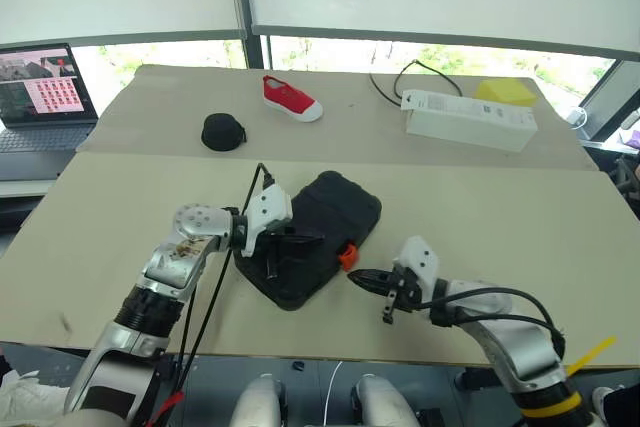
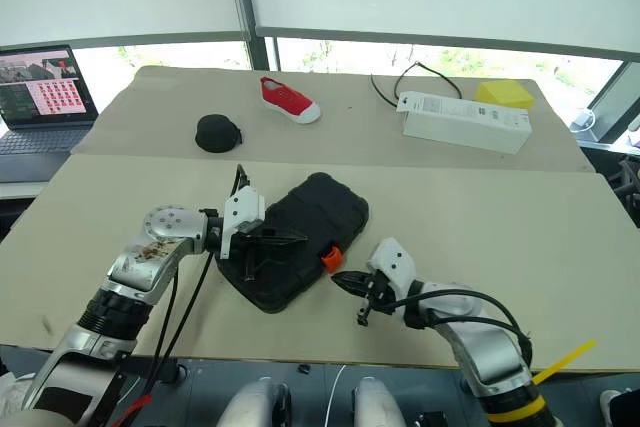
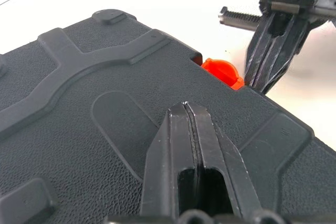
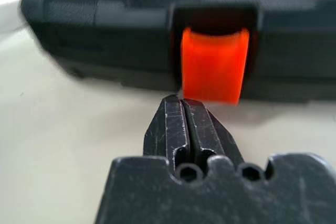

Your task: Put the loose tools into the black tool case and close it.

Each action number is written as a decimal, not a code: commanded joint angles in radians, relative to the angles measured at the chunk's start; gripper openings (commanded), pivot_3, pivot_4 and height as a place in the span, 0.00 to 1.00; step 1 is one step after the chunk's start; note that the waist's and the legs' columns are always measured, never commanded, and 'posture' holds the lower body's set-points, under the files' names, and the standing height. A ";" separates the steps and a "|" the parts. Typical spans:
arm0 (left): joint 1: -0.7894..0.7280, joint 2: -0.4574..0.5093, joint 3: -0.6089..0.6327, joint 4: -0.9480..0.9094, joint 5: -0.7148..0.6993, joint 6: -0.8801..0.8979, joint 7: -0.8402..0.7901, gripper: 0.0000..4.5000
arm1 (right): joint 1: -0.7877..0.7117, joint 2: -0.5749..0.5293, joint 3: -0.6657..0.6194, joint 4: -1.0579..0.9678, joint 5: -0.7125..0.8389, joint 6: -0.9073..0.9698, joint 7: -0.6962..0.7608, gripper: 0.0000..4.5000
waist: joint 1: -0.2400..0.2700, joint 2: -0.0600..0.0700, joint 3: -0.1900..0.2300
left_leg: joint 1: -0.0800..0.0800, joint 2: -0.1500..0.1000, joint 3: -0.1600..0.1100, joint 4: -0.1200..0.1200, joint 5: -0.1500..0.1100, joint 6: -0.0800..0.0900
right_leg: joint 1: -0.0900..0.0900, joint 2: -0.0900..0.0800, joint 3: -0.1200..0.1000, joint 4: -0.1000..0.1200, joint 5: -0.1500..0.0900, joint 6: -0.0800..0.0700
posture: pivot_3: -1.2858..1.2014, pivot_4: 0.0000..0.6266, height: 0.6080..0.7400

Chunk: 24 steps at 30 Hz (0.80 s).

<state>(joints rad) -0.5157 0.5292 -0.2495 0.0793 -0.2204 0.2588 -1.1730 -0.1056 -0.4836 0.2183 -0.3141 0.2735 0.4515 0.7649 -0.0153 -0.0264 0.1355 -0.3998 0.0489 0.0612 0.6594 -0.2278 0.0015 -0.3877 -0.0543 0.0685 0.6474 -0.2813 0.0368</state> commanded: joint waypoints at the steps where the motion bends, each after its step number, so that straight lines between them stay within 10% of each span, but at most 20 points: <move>1: 0.042 -0.004 -0.091 0.091 0.076 0.033 -0.002 0.00 | -0.034 0.008 -0.009 -0.009 -0.015 -0.037 -0.010 0.00 | 0.000 0.000 0.000 | 0.000 0.000 0.000 0.000 0.000 0.000 | 0.000 0.000 0.000 0.000 0.000 0.000 | 0.52 0.24 1.00; 24: 0.051 -0.005 -0.103 0.081 0.088 0.077 0.011 0.00 | -0.066 -0.042 -0.040 0.000 -0.013 -0.008 0.017 0.00 | 0.003 0.000 -0.001 | 0.000 0.000 0.000 0.000 0.000 0.000 | 0.001 0.000 0.000 0.000 0.000 0.000 | 0.52 0.24 1.00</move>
<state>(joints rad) -0.5305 0.5173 -0.2633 0.0831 -0.2003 0.2677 -1.1661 -0.1483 -0.5362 0.1919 -0.3035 0.2499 0.4652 0.7878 -0.0121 -0.0264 0.1348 -0.3995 0.0484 0.0612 0.6596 -0.2277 0.0016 -0.3870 -0.0547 0.0685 0.6473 -0.2809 0.0369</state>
